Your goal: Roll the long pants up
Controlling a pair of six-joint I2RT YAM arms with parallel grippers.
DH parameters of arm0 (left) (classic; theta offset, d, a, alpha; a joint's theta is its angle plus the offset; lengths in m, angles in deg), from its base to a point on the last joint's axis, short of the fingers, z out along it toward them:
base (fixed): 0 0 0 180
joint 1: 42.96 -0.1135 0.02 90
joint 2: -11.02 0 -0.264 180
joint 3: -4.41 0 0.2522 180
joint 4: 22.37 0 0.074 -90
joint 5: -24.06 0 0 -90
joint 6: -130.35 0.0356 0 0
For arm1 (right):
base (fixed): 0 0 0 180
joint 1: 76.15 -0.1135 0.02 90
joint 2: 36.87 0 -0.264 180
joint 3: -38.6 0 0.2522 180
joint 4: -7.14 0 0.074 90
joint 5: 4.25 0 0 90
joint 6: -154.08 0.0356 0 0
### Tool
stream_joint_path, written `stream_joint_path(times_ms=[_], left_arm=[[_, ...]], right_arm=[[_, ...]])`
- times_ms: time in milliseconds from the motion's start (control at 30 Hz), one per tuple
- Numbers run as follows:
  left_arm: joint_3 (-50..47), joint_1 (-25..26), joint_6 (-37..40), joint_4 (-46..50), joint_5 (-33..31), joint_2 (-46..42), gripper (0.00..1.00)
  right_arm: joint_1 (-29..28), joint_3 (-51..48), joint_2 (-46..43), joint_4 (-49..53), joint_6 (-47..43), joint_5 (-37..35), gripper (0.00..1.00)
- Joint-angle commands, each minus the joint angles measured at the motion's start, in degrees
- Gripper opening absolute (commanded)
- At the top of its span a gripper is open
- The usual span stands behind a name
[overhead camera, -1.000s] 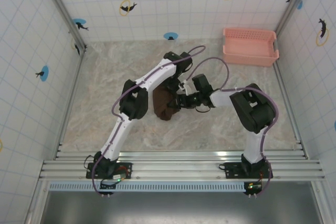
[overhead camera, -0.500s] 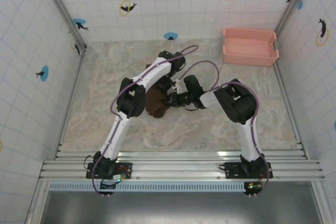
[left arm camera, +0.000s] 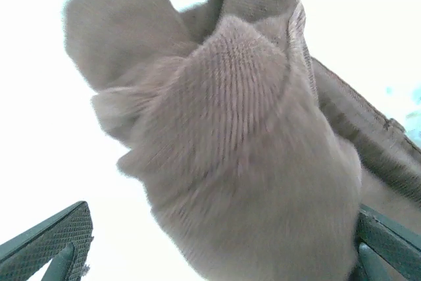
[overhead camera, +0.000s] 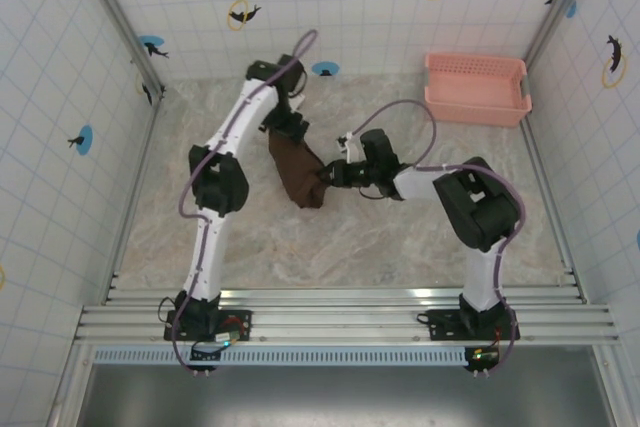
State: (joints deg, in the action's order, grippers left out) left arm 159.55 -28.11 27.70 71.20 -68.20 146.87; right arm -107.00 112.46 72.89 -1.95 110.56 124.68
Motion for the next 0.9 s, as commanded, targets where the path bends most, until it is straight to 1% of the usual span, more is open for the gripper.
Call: stream_joint_path(times_ms=[0,67,133,200,233,333,400,533,600,833,867], left_arm=[[-1.1,-5.5,-3.3,-1.2,4.8,-12.8,0.97],[-5.5,-6.9,-3.9,-4.3,6.4,-17.6,0.97],[-10.2,-8.2,-4.9,-8.2,10.0,-21.7,0.97],[-13.2,-9.2,-5.6,-10.5,12.8,-24.3,0.97],[-13.5,-9.3,-5.5,-10.5,13.1,-24.8,0.97],[-15.1,-9.6,-4.5,-10.3,13.5,-25.9,0.97],[-17.9,-9.8,-4.5,-10.9,14.1,-27.1,0.97],[-27.9,-9.9,-5.0,-16.4,17.1,-31.6,0.97],[-33.3,-9.8,-5.2,-18.4,17.3,-33.9,0.97],[-45.1,-10.0,-4.6,-21.5,16.9,-39.1,0.97],[-46.3,-10.1,-4.4,-21.6,16.8,-39.7,0.97]], right_arm=[[3.8,5.7,-8.5,9.3,-4.2,-5.6,0.00],[5.1,9.1,-10.4,13.8,-5.9,-5.9,0.00],[6.0,13.4,-11.1,19.6,-8.3,-6.2,0.00],[6.4,16.3,-11.4,23.0,-9.9,-6.0,0.00],[6.4,17.1,-11.6,24.0,-10.1,-6.8,0.00],[7.2,17.9,-11.9,24.3,-9.7,-7.8,0.00],[7.8,18.3,-11.9,23.2,-9.4,-8.4,0.00],[10.5,22.5,-11.3,23.8,-9.5,-10.1,0.00],[12.1,26.6,-10.8,26.2,-10.8,-11.1,0.00],[14.8,41.2,-10.3,36.7,-20.3,-20.1,0.00],[15.3,43.1,-10.1,37.7,-21.4,-22.3,0.00]])
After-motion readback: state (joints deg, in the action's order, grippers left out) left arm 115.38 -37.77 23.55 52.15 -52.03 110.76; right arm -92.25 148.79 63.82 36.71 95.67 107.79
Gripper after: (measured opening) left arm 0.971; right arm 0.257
